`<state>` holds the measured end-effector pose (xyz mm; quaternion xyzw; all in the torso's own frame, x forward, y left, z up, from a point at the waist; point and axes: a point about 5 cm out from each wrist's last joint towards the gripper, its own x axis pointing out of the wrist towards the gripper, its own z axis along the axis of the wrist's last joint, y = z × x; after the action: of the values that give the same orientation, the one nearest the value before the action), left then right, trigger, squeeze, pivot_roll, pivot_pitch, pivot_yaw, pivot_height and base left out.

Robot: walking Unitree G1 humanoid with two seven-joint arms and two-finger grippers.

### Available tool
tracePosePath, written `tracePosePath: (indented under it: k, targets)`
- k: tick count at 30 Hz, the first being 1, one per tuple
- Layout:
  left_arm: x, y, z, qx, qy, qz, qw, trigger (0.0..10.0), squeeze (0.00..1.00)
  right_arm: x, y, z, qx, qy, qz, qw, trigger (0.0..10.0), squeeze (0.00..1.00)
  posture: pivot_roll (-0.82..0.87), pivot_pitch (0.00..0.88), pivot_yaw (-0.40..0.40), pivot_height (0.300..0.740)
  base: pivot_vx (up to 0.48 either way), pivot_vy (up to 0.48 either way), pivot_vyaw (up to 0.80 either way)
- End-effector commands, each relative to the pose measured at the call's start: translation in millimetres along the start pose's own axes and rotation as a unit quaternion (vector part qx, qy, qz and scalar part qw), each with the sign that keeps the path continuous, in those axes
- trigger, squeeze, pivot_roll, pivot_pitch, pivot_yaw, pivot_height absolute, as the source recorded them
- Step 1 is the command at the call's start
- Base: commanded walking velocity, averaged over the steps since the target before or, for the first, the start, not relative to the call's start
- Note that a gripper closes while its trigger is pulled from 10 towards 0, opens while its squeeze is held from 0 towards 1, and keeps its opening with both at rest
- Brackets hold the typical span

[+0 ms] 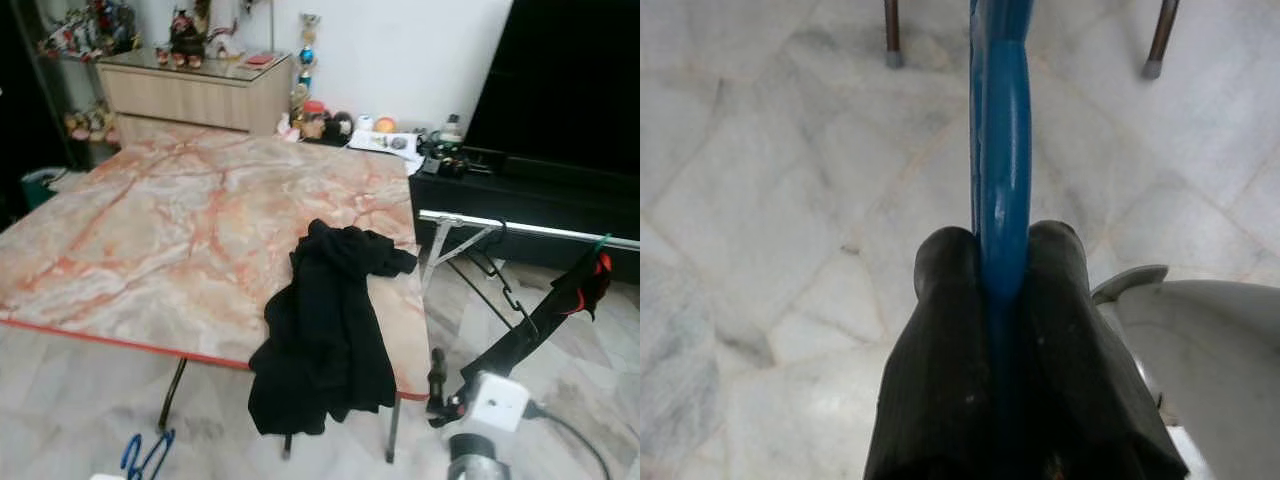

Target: Hang hanger

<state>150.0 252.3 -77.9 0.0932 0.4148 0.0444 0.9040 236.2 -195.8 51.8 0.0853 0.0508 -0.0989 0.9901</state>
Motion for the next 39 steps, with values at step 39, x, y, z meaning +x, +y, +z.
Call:
tracePosePath:
  k: [39]
  targets:
    - [3.3,-13.5,1,-0.003,0.017,-0.017,1.000,10.0,0.00,-47.2,-44.6,-136,0.002,0.361,-0.073,0.930,10.0,0.00,0.09,0.000,-0.071,0.740,0.000,-0.459,0.00]
